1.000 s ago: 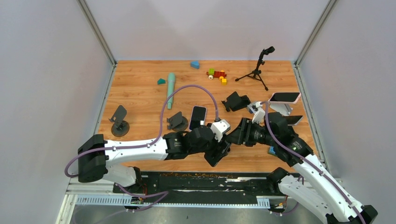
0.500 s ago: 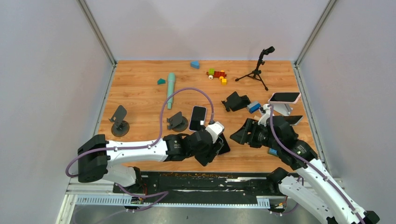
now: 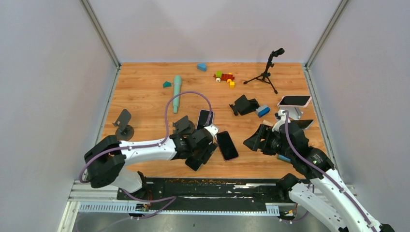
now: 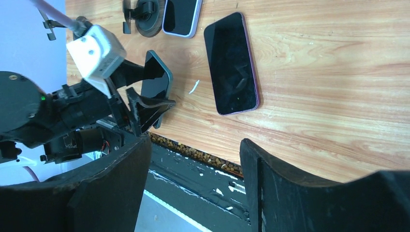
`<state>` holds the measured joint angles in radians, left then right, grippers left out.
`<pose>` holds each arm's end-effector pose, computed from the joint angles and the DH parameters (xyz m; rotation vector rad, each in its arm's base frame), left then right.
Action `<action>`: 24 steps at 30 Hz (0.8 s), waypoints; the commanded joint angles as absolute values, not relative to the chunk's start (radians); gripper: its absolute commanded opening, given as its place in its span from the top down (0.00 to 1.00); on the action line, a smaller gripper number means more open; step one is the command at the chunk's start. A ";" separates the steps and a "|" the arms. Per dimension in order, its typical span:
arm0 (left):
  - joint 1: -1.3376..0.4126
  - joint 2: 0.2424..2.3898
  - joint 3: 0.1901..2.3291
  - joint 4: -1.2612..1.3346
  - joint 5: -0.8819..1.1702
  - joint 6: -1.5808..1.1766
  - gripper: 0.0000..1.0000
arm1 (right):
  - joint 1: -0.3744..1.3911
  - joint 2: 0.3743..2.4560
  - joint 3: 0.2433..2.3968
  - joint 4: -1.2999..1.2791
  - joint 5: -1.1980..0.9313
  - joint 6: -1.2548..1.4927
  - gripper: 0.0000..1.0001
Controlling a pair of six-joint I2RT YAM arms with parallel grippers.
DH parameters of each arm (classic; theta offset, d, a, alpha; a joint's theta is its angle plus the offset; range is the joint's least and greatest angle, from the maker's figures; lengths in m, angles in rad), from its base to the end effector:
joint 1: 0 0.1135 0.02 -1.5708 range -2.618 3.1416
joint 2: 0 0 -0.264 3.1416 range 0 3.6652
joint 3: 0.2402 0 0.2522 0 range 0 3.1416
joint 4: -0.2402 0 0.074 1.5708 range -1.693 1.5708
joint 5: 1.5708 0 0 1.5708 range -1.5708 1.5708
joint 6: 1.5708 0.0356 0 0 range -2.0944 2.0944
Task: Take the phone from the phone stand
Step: Place the phone at the center of the board.
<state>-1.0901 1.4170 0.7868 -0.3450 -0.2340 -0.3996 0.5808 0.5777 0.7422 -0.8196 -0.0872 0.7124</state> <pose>0.1339 -0.2389 0.1886 0.7713 2.4145 -0.3081 0.0965 0.0670 0.2903 0.1039 2.3434 0.7779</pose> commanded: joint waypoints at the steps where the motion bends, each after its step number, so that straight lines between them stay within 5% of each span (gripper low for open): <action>1: -1.090 1.489 0.849 -0.399 -0.218 -0.363 1.00 | 0.581 0.562 0.767 -0.829 -0.068 0.701 0.32; 8: -1.087 1.633 0.917 -0.438 -0.257 -0.329 1.00 | 0.581 0.550 0.764 -0.843 -0.063 0.698 0.32; 18: -1.067 1.728 0.908 -0.393 -0.201 -0.325 0.47 | 0.581 0.541 0.762 -0.865 -0.049 0.689 0.31; 24: -1.061 1.726 0.890 -0.381 -0.195 -0.333 0.35 | 0.581 0.544 0.759 -0.865 -0.051 0.692 0.31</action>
